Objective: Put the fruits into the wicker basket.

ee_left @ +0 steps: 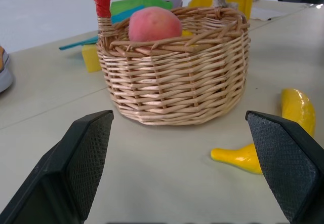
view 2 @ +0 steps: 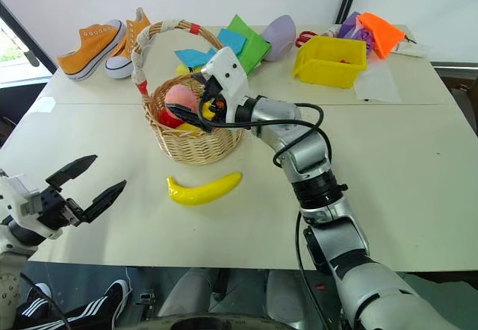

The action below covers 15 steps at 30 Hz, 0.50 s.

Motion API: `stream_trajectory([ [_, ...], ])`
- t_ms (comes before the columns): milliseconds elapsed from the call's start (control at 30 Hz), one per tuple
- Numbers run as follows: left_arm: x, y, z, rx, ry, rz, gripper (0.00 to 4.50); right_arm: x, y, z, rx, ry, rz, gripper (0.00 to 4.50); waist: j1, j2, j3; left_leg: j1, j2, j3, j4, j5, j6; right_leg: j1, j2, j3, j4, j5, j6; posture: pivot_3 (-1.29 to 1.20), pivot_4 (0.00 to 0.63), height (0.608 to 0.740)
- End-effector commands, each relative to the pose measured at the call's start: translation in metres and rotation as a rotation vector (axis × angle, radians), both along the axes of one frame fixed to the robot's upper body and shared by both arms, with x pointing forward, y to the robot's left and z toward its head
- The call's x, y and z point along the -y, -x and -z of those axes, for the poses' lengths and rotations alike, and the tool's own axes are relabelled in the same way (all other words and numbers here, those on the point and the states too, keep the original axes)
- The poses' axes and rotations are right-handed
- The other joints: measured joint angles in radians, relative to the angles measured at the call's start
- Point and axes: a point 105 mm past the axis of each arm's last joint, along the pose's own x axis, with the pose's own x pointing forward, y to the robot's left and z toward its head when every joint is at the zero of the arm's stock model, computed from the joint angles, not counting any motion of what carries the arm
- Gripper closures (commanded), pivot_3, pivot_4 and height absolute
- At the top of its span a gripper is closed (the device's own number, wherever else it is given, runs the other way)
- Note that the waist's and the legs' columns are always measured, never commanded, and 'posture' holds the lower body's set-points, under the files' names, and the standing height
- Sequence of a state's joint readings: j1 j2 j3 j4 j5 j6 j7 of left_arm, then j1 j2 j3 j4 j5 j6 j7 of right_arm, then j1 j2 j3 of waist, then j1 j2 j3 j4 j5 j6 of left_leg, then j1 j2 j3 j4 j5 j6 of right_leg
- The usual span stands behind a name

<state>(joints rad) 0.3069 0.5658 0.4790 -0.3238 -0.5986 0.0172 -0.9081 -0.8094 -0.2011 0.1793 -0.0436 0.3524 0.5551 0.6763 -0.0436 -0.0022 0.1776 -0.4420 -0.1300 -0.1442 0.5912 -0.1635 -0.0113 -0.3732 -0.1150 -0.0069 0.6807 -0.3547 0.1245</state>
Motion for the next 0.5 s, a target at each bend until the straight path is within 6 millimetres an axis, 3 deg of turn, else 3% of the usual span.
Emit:
stream_trajectory([
  [33,0.017,0.002,-0.003,-0.001,-0.032,0.095,0.0,0.026,0.022,-0.02,0.077,-0.054,-0.078,0.04,0.004,0.0,0.0,0.0,0.0,0.0,0.0,0.0,0.0,0.0,0.0,0.0,0.0,0.0,0.0,0.0,0.15,0.74],
  [133,0.032,0.004,-0.004,-0.022,-0.036,0.176,0.0,0.05,0.035,-0.011,0.068,-0.013,-0.099,0.04,0.007,0.0,0.0,0.0,0.0,0.002,0.0,-0.001,0.001,0.0,-0.001,0.001,-0.001,0.0,0.0,0.0,0.15,0.74],
  [267,0.068,-0.004,-0.004,-0.016,-0.048,0.315,0.0,0.117,0.051,0.02,0.026,0.125,-0.055,0.04,0.031,-0.001,0.0,0.0,0.0,0.002,0.001,-0.001,0.002,0.0,-0.001,0.001,-0.001,0.0,0.0,0.0,0.15,0.74],
  [500,0.098,-0.02,0.015,-0.051,-0.179,0.42,0.0,0.171,0.089,0.061,-0.01,0.316,0.013,0.04,0.029,-0.001,-0.001,0.0,0.003,0.009,0.001,-0.003,0.005,0.003,0.0,0.004,-0.002,0.0,0.0,0.0,0.15,0.74],
])
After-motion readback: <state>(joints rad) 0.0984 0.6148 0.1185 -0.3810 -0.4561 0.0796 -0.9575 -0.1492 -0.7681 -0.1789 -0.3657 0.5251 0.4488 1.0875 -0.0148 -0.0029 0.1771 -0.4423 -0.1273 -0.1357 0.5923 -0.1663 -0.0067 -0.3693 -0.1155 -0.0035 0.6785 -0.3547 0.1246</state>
